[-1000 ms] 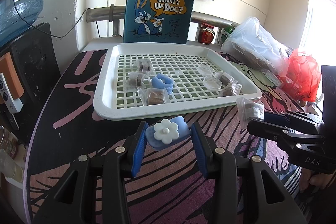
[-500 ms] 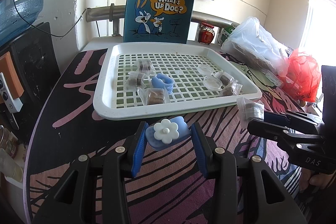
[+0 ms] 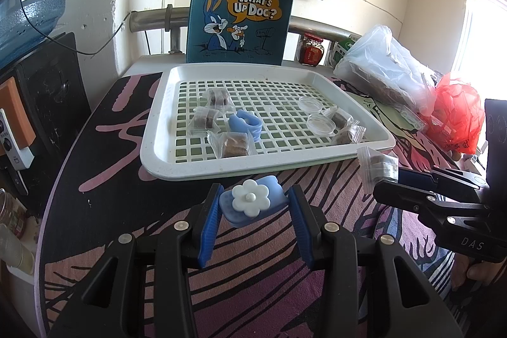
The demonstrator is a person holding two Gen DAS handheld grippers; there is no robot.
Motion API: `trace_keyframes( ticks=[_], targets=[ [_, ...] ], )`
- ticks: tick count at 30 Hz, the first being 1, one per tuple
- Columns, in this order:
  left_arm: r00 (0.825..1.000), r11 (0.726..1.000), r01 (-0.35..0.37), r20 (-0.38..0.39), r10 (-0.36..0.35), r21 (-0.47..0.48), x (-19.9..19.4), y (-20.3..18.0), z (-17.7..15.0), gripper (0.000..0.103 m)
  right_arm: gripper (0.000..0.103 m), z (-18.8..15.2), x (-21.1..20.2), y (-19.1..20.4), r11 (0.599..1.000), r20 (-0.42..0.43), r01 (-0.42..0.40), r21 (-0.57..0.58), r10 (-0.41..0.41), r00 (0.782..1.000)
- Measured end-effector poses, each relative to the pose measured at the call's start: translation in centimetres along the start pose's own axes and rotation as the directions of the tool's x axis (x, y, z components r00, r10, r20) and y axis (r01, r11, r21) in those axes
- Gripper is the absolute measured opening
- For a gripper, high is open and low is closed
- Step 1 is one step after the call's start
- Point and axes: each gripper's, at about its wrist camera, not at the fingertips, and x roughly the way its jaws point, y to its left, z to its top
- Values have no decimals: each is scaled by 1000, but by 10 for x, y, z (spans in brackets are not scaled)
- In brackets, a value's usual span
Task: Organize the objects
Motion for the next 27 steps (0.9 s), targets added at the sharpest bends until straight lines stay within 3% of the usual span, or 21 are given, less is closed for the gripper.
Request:
trace_keyframes(
  ticks=[27],
  targets=[
    [999,1000,5,-41,-5,-23,8,3,-2,41,30,0,0,-7,999,-4,-16,41,16,1000]
  ],
)
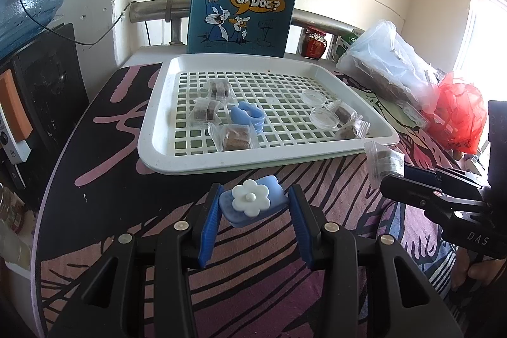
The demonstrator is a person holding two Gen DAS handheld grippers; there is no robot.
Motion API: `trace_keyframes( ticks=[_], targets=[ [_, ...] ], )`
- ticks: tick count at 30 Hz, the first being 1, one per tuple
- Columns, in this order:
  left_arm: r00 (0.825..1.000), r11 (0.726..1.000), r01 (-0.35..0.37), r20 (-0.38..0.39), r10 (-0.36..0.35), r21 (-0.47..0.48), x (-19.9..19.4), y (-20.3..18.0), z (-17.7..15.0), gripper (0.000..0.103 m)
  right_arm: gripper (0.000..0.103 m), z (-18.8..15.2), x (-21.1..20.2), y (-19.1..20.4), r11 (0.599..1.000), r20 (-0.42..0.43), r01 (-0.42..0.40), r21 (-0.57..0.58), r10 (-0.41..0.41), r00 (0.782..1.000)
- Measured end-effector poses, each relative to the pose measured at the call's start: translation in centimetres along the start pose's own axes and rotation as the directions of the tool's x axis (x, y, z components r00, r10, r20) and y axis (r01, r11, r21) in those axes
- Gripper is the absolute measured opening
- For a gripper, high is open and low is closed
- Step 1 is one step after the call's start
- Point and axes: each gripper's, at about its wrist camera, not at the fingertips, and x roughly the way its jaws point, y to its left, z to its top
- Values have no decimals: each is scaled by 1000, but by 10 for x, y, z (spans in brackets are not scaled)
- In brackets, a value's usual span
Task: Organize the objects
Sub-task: 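Lower the blue flower clip and clear bag into the tray while opening both grippers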
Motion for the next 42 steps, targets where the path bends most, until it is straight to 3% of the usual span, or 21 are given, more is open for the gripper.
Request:
trace_keyframes(
  ticks=[6,8,11,15,20,24,32,34,35,36,38,42],
  targets=[
    [1000,1000,1,-15,-1,0,-2,6,4,41,30,7,-10,-9,999,15,-37,35,36,999],
    [1000,1000,4,12,-4,-6,-10,11,14,41,30,16,-22,-14,999,45,-23,36,22,999],
    [996,999,-49,79,49,-1,-20,21,35,41,30,35,-37,-29,999,97,21,46,-25,995],
    [992,997,-73,97,75,-25,-12,36,59,41,30,64,-37,-52,995,134,34,94,-47,990],
    [994,995,-100,39,101,-17,25,38,67,41,30,88,7,-60,992,66,89,90,-95,993],
    [994,994,-108,1,109,-22,44,40,63,41,30,89,41,-70,989,-10,123,85,-123,992],
    [994,994,-107,-23,107,-31,62,38,61,43,33,89,68,-92,975,-62,171,142,-164,985],
    [995,995,-95,-18,94,-40,60,37,63,60,33,90,73,-97,973,-77,161,166,-150,986],
    [996,995,-91,-13,90,-45,58,37,64,66,39,91,76,-98,973,-99,151,177,-135,986],
    [996,995,-85,-3,85,-48,55,37,65,75,54,91,74,-99,971,-106,149,185,-132,986],
    [997,996,-64,37,66,-57,42,36,66,80,64,92,60,-94,972,-50,153,179,-147,988],
    [995,998,-9,94,15,-64,14,32,74,88,67,100,9,-80,974,91,139,181,-157,983]
  ],
)
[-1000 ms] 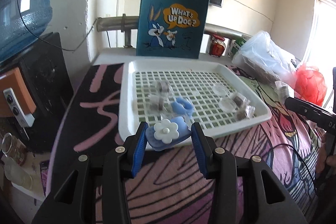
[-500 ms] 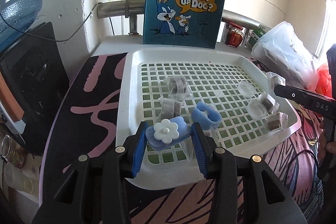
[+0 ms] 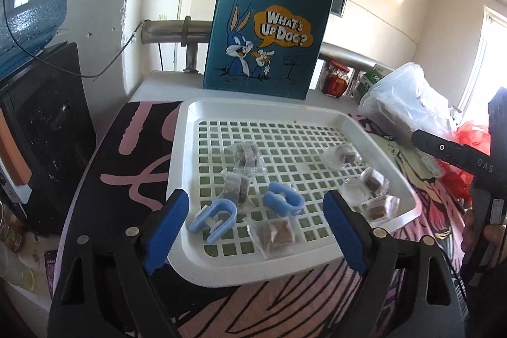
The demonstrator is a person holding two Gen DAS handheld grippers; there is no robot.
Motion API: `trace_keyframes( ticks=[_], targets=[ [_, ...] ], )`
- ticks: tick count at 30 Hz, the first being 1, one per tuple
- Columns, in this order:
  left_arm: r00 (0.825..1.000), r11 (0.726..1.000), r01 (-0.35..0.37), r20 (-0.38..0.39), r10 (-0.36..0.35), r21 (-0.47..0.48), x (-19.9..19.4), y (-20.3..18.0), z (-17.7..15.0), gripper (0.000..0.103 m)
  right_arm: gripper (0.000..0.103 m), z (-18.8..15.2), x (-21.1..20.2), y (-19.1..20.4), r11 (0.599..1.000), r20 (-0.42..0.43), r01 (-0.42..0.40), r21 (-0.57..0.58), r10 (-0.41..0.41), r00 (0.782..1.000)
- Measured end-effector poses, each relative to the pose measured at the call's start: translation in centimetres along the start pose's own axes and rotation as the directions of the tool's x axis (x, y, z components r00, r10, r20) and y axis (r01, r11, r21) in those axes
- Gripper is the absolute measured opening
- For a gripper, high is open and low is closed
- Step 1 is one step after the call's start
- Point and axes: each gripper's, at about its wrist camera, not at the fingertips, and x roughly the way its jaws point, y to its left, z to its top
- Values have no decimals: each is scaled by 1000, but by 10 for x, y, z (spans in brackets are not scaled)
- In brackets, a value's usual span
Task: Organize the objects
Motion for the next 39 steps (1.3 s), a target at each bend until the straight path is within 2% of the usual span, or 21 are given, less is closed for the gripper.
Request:
trace_keyframes(
  ticks=[4,8,11,14,20,25,30,34,36,37,39],
  targets=[
    [997,1000,14,82,-13,-5,-37,-4,11,94,71,9,-61,15,999,142,-37,-26,40,989],
    [987,999,33,158,-30,-17,-72,-5,15,99,84,5,-113,31,995,253,-72,-68,87,963],
    [978,1000,20,206,-23,19,-91,-11,10,103,85,-7,-134,43,990,277,-86,-110,114,954],
    [981,998,13,193,-26,69,-95,-20,-2,103,85,-22,-142,50,986,276,-95,-134,129,952],
    [998,994,-7,59,1,111,-70,-33,-36,103,85,-55,-113,57,984,162,-39,-175,68,984],
    [993,994,-70,-88,78,88,-32,-30,-56,103,85,-76,-62,50,985,-12,10,-174,-12,1000],
    [974,984,-133,-168,151,115,-3,-29,-73,103,85,-96,-19,37,986,-171,72,-153,-98,980],
    [954,984,-138,-253,163,115,13,-27,-76,103,85,-105,-5,33,984,-229,96,-153,-129,965],
    [942,981,-157,-282,184,117,19,-26,-77,103,85,-110,4,33,977,-266,120,-175,-164,950],
    [938,978,-169,-284,198,124,20,-27,-78,103,85,-111,8,34,976,-288,125,-179,-173,942],
    [936,975,-174,-285,207,136,19,-30,-79,103,86,-112,9,36,971,-288,134,-196,-188,939]
  ],
)
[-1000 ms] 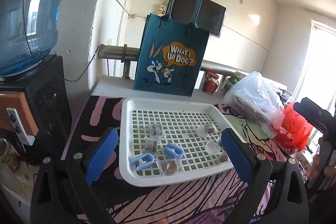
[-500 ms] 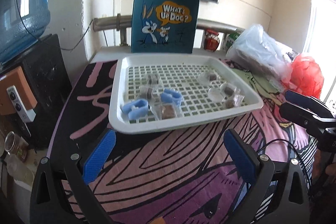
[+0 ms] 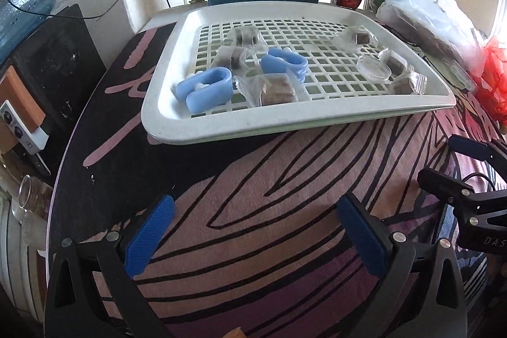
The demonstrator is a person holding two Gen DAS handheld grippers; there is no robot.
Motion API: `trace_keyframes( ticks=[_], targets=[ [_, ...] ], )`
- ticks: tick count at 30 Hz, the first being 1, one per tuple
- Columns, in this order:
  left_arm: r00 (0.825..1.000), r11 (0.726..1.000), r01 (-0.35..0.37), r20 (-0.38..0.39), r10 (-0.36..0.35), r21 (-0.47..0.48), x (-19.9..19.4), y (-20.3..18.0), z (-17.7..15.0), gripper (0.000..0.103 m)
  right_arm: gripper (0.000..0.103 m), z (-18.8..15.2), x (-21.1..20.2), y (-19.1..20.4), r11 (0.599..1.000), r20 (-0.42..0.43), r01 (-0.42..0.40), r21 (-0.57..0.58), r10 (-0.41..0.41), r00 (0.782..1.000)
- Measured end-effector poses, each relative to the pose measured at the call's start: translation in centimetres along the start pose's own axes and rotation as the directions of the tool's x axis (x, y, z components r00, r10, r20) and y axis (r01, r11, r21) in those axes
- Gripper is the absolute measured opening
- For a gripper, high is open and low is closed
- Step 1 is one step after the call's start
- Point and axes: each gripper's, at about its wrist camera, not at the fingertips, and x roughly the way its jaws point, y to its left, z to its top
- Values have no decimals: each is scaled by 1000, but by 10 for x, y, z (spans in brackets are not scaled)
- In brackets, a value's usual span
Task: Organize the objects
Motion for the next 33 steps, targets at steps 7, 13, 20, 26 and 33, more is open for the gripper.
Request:
trace_keyframes(
  ticks=[7,13,20,26,33],
  targets=[
    [1000,1000,3,-1,-3,-2,0,0,-1,103,92,1,2,2,1000,-15,24,-4,-25,1000],
    [1000,1000,2,-3,-2,-1,0,0,-1,103,102,1,5,0,999,-29,31,8,-31,999],
    [1000,1000,1,-3,-1,0,0,-1,-1,103,103,2,6,0,1000,-31,30,7,-30,999],
    [1000,1000,1,-3,-1,0,0,-1,-1,103,103,1,5,0,1000,-31,30,8,-30,999],
    [1000,1000,1,-3,-1,0,0,-1,-1,103,103,1,6,0,1000,-31,30,8,-30,999]
  ],
)
